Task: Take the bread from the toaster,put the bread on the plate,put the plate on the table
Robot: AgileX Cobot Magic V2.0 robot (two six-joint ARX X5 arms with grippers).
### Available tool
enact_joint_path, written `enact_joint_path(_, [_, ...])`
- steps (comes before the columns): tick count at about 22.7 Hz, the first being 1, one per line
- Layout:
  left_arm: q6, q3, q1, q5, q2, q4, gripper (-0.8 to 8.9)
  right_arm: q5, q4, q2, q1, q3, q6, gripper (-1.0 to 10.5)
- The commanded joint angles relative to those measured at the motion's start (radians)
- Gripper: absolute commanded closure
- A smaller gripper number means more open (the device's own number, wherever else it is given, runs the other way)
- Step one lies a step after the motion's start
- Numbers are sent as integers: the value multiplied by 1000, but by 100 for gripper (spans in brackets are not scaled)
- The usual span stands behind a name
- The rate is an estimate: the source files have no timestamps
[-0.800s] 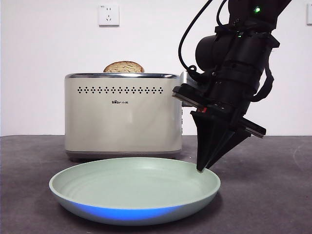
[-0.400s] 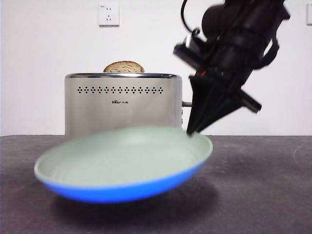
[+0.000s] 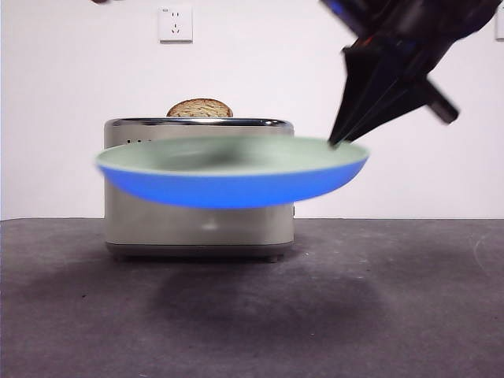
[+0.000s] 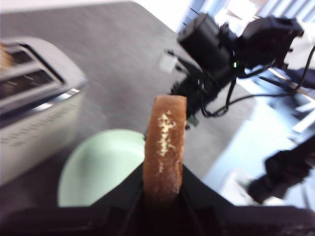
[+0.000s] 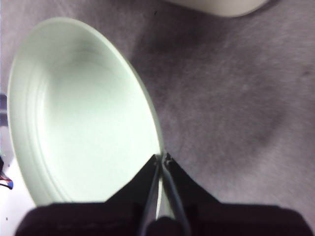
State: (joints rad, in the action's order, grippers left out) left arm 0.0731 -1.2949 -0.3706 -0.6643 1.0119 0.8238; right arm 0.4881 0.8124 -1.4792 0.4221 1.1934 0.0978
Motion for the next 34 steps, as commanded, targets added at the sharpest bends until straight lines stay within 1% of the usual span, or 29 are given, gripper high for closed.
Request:
enact_joint_path(1, [5,5,-3,-123,80,-37,821,10,24,34,-28,-8,2,958])
enact_joint_path(4, [6,5,-11,-227,170,-91,821,10,50,68,-55,-8,-10,958])
enact_joint_path(6, [10,5,-26,-261,225,-124,821,10,62,84,-69,-8,-16,958])
enact_joint_path(9, [46,5,-51,-289,301,-170,821,11,76,101,-90,-8,-22,958])
enact_joint_path(12, [98,5,-106,-285,388,-238,821,11,87,108,-100,-8,-32,958])
enact_joint_path(14, [117,5,-150,-275,434,-276,821,11,87,108,-100,-8,-35,958])
enact_joint_path(15, [119,5,-170,-253,452,-284,821,11,87,108,-100,-8,-35,958])
enact_joint_path(19, [118,5,-232,19,478,-262,821,11,89,109,-101,-8,-35,958])
enact_joint_path(20, [118,5,-240,46,478,-264,818,11,89,109,-101,-8,-35,958])
enact_joint_path(22, [118,5,-247,61,478,-265,811,11,89,109,-101,-8,-39,958])
enact_joint_path(23, [119,5,-247,72,478,-263,752,11,88,109,-101,-8,-40,958])
enact_joint_path(24, [119,5,-248,87,478,-261,624,11,88,109,-101,-8,-40,958])
enact_joint_path(25, [121,5,-254,117,478,-254,445,11,88,109,-101,-8,-40,958])
enact_joint_path(26, [125,5,-258,138,478,-253,335,11,88,109,-101,-8,-43,958])
enact_joint_path(29, [135,4,-266,161,478,-255,320,11,89,109,-101,-8,-47,958])
enact_joint_path(34, [137,-20,-266,158,477,-236,319,11,88,109,-101,-8,-50,958])
